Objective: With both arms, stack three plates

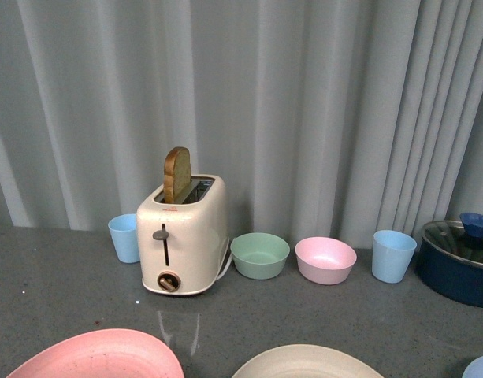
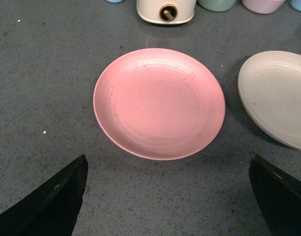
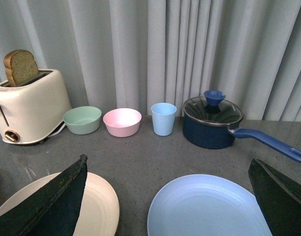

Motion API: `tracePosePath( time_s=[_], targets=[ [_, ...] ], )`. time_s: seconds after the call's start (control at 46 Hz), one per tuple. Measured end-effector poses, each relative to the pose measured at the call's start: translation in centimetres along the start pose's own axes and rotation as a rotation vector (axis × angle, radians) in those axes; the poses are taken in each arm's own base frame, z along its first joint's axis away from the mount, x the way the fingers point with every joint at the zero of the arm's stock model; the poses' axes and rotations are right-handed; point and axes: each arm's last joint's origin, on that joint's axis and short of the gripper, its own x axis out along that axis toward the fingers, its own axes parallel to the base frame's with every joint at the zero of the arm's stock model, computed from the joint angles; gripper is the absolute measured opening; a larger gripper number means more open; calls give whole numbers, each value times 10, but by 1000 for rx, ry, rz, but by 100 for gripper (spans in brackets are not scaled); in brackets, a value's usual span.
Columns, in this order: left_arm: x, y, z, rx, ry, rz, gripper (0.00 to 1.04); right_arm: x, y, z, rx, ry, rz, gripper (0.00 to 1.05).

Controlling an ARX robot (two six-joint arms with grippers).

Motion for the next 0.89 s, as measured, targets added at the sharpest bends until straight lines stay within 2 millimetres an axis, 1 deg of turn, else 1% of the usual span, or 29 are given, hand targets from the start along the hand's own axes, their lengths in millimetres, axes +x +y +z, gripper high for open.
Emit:
tracePosePath(
  time_s=[0.065,0.087,0.13,0.152,0.217,0.239,0.282,0.304,0.326,0.413,0.434,0.499,0.543,0.586,0.651,0.76,0.804,0.89],
  targets=[
    [7,3,25,23,-54,-37,98,0,0,0,0,0,0,97],
    [11,5,38,38,-76,-39,98,0,0,0,0,0,0,97],
    [26,10,63,68,-96,-51,98,0,0,0,0,0,2,97],
    [32,11,70,71,-93,-58,98,0,0,0,0,0,1,97],
    [68,19,98,104,-19,-50,98,0,0,0,0,0,0,97],
    [77,21,101,116,7,-47,98,0,0,0,0,0,0,97],
    [105,24,109,135,100,-61,98,0,0,0,0,0,0,97],
    [114,26,111,137,130,-61,98,0,0,0,0,0,0,97],
    [119,26,112,140,144,-57,98,0,0,0,0,0,0,97],
    [154,32,118,144,249,-79,98,0,0,0,0,0,0,97],
    [158,32,119,142,262,-84,98,0,0,0,0,0,1,97],
    [181,37,119,137,345,-92,98,0,0,0,0,0,1,97],
    [191,39,117,132,379,-94,98,0,0,0,0,0,0,97],
    [209,43,112,130,448,-94,98,0,0,0,0,0,0,97],
    [227,47,98,130,530,-87,98,0,0,0,0,0,0,97],
    [243,56,81,120,603,-67,98,0,0,0,0,0,0,97],
    [246,61,78,116,612,-62,98,0,0,0,0,0,0,97],
    [247,70,80,108,614,-54,98,0,0,0,0,0,0,97]
  ],
)
